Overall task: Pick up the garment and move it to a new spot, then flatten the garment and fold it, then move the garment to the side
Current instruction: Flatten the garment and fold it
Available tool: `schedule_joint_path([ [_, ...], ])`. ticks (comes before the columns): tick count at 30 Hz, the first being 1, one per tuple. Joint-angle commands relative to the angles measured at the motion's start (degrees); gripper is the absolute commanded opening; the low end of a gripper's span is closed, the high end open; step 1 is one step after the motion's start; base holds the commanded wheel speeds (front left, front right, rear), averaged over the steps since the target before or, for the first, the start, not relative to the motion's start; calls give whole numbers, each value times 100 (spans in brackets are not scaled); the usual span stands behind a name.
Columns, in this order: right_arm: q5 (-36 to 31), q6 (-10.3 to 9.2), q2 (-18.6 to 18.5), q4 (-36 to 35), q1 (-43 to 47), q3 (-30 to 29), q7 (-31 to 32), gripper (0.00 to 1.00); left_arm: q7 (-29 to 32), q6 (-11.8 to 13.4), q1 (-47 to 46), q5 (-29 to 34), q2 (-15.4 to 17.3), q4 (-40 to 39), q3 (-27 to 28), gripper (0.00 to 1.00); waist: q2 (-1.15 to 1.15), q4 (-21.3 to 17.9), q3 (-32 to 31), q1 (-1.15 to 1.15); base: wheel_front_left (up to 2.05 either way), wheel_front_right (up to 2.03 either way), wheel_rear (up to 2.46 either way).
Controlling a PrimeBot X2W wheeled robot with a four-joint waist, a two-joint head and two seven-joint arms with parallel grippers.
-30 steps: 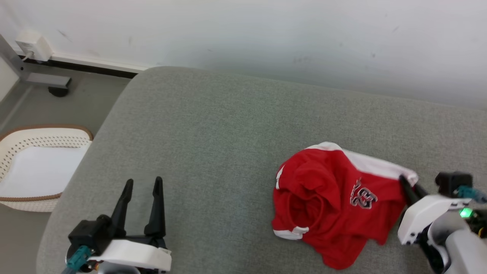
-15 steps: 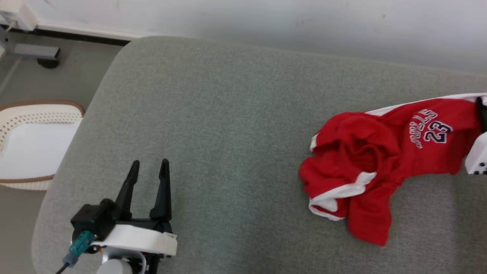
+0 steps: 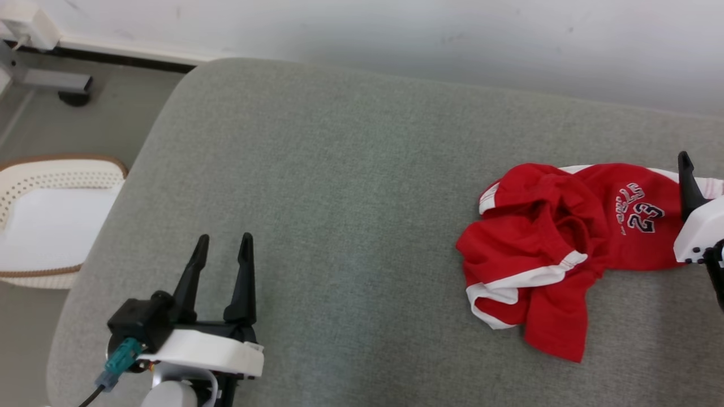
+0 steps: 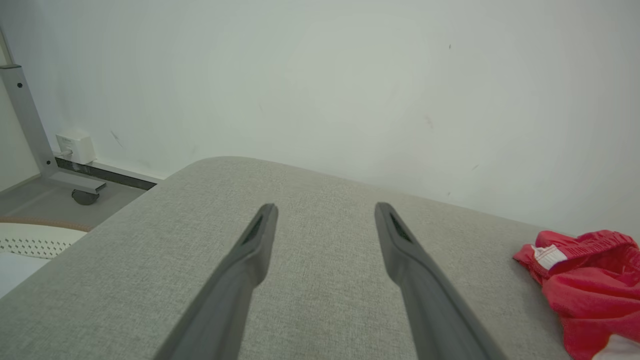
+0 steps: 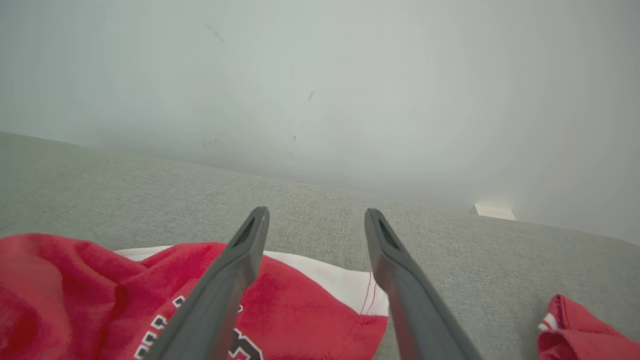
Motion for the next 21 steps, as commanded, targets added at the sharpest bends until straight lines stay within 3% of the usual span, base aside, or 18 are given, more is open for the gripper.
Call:
schedule_joint_path([
  [1, -41, -14, 35, -6, -44, 35, -178, 100, 1, -11, 55, 55, 20, 15, 28, 100, 0, -119, -164, 0, 0, 0, 0],
  [10, 546, -14, 381, -969, 663, 564, -811, 100, 1, -51, 305, 169, 19, 92, 126, 100, 0, -594, -770, 0, 0, 0, 0],
  [21, 1207, -14, 499, -2951, 2710, 607, -954, 100, 1, -28, 623, 103, 20, 134, 121, 100, 0, -957, -1217, 0, 0, 0, 0],
])
